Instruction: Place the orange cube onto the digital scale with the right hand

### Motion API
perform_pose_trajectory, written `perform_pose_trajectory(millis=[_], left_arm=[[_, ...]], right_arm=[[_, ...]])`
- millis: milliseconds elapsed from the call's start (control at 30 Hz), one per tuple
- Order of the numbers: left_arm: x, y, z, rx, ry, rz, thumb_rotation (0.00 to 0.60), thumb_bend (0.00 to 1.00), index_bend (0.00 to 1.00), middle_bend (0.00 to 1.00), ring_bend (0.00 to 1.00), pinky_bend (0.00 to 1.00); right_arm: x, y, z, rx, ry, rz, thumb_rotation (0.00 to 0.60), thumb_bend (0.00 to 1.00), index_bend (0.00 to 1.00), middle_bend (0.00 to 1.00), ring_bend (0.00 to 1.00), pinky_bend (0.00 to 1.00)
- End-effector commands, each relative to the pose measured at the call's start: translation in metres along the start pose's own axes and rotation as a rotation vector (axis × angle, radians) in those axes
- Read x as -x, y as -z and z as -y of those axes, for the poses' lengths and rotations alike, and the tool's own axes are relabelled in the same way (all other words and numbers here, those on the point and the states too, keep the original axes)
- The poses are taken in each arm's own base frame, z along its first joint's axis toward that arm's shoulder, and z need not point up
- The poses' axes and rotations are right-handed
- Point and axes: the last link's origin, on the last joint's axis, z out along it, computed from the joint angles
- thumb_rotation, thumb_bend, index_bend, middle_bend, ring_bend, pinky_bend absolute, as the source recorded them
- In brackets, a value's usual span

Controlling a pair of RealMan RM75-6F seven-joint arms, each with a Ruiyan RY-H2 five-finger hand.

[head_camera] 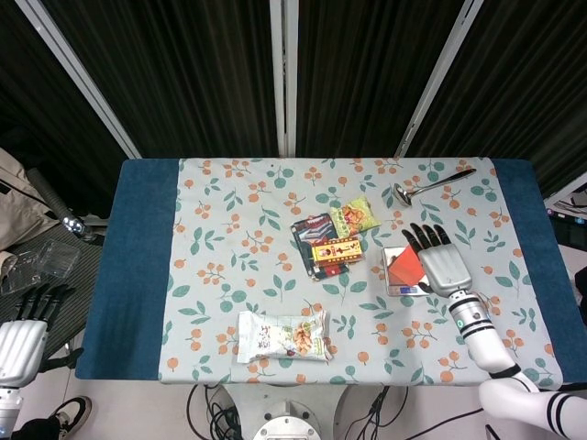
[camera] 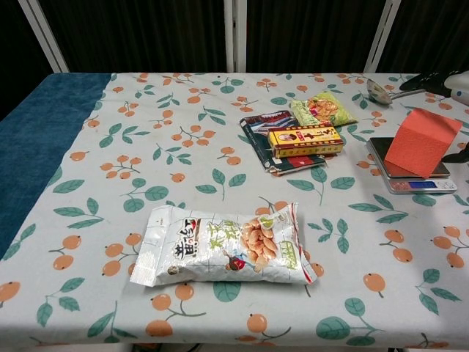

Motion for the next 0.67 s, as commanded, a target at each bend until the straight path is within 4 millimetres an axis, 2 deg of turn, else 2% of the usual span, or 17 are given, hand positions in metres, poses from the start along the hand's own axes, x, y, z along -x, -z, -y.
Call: perform_pose_trajectory(millis=[33,200,333,467,667], left_arm=[[0.0,0.0,-0.001,0.001,0.0,-0.001,0.6,0.06,0.13,0.08,0.0,0.04],[0.0,0.002,-0.001,-0.002,0.004,-0.006,0.6,0.06,0.13,0.08,0.0,0.04],[-0.002,0.004,-0.001,-0.005,0.0,-0.013,0.6,0.06,0.13,0.08,0.0,0.04],[-0.005,0.004,0.001,-0.011,-0.006,-0.035,0.6,0.06,0.13,0.08,0.0,0.04],[-0.007,0.005,0.003,-0.004,-0.003,-0.051,0.6,0.06,0.13,0.08,0.0,0.04]], right_arm=[[-0.011,0.015,-0.009,0.012,-0.029,-0.06,0.6,0.06,0.0,0.0,0.0,0.0],[-0.021,0.059,-0.04,0.06,-0.068,-0.164,0.6,0.06,0.0,0.0,0.0,0.0],[-0.019,0.099,-0.071,0.126,-0.12,-0.224,0.6,0.06,0.0,0.0,0.0,0.0],[-0.006,0.135,-0.096,0.183,-0.179,-0.271,0.6,0.05,0.0,0.0,0.0,0.0],[0.017,0.163,-0.105,0.183,-0.229,-0.292,0.6,0.03,0.0,0.0,0.0,0.0]])
